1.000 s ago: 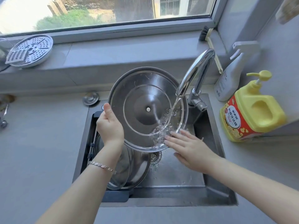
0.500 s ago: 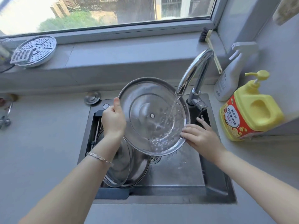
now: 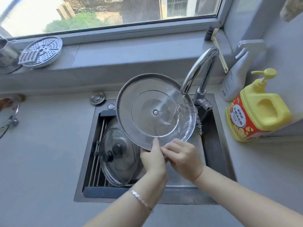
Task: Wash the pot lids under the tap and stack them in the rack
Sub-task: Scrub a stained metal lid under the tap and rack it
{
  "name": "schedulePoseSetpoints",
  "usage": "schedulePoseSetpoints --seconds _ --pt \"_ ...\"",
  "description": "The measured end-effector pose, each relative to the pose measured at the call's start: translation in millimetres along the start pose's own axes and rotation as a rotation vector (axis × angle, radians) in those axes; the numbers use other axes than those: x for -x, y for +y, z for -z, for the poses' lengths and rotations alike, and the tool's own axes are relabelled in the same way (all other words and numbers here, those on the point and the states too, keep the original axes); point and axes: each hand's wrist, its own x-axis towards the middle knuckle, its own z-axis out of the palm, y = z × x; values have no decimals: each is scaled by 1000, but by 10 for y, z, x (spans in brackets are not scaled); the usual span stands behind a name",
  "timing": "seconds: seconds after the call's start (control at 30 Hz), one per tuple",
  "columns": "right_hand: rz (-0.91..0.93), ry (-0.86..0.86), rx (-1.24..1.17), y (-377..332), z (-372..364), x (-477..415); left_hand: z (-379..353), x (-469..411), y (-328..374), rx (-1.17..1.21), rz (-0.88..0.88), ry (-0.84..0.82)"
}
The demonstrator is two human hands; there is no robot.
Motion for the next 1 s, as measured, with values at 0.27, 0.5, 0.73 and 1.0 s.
schedulePoseSetpoints --seconds 0.27,0.5,0.73,1.0 --pt "76 -163 -68 472 132 45 225 -472 386 -171 -217 64" --pt "-51 -94 -283 -116 -153 -65 150 -279 443 -275 -417 24" --pt "34 -194 -29 719 238 113 364 -438 660 -385 -492 -32" --pt "82 -167 -139 379 41 126 334 -428 783 -464 -478 -106"
